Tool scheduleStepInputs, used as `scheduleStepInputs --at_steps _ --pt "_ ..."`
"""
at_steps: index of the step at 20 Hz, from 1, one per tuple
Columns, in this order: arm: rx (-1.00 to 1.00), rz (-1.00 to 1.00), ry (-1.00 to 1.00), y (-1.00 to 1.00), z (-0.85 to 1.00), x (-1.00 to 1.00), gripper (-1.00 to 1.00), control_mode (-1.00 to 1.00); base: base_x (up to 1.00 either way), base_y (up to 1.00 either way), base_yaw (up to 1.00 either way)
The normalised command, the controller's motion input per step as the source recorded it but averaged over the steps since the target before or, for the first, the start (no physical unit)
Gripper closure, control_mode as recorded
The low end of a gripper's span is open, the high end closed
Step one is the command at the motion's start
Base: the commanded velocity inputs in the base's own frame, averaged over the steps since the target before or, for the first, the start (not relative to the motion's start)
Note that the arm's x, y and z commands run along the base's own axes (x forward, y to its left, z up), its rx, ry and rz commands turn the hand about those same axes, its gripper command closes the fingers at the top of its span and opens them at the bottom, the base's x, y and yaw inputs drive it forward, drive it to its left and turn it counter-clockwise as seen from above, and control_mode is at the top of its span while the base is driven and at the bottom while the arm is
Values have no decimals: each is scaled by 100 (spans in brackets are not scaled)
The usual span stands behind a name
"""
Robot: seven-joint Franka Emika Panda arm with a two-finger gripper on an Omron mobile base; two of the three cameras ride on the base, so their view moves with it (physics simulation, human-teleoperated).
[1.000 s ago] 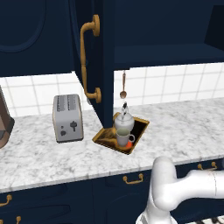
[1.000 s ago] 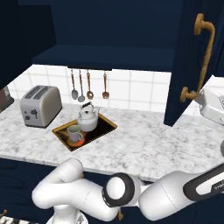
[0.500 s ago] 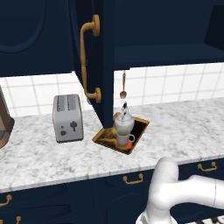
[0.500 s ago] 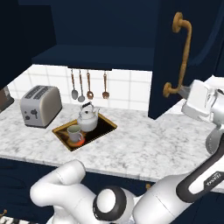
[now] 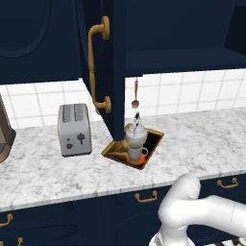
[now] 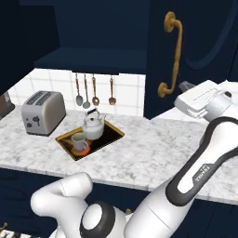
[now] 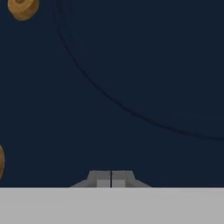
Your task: Pick the kettle from the counter and place it on the tray. Then pick the mug from the cabinet and place it on the tray. Then close the cabinet doors.
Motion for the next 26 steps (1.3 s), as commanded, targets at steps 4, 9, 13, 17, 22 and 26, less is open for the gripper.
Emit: scheduleStepInputs --at_steps 4,9,13,17,22,26 --pt "0 -22 2 0 2 57 100 -100 0 0 0" --pt "0 -19 7 5 -1 52 100 -100 0 0 0" --pt "0 -11 4 20 0 59 100 -100 0 0 0" --pt "0 -10 5 13 0 64 100 -100 0 0 0" --pt "0 -9 4 23 0 68 100 -100 0 0 0" --pt "0 0 10 4 0 16 100 -100 0 0 0"
